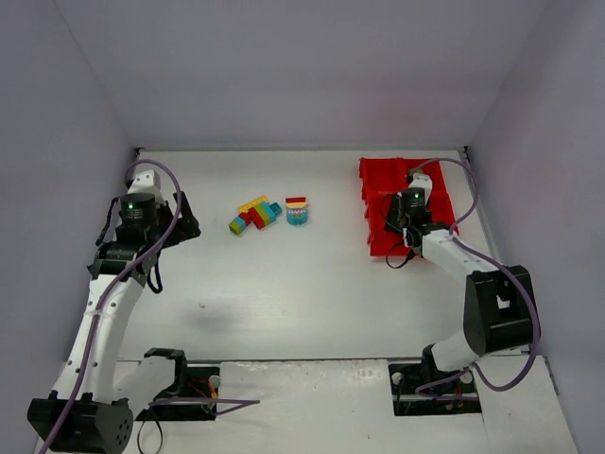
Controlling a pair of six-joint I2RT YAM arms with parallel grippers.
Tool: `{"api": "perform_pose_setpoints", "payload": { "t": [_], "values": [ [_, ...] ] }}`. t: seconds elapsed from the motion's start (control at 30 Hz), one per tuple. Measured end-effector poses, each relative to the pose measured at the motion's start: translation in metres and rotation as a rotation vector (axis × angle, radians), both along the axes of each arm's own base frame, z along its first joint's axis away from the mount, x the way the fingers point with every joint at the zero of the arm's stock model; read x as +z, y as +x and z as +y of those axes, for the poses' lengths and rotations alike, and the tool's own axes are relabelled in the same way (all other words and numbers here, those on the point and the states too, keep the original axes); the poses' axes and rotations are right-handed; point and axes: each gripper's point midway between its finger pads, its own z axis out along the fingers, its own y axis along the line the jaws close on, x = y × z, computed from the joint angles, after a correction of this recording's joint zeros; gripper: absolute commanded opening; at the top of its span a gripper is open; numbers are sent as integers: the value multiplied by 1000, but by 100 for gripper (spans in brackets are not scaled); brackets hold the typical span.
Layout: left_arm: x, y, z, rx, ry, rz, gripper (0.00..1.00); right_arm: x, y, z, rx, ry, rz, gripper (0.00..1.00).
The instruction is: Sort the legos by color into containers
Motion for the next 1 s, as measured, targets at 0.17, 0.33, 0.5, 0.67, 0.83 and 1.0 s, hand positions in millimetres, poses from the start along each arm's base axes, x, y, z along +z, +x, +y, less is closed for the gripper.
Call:
{"api": "perform_pose_setpoints", "payload": {
  "t": [0.17,0.33,0.5,0.67,0.83,1.0],
  "values": [
    [0,0,0,0,0,0,88,9,6,11,46,32,-12,51],
    [0,0,0,0,0,0,88,27,15,41,149,67,-52,49],
    [0,0,0,0,0,0,88,69,22,120,417,99,-133,47],
    [0,0,0,0,0,0,88,113,47,208,692,123,-253,48],
    [0,0,0,0,0,0,88,90,73,254,840,119,-232,48],
    [0,0,0,0,0,1,88,50,90,285,937,107,-170,48]
  ]
}}
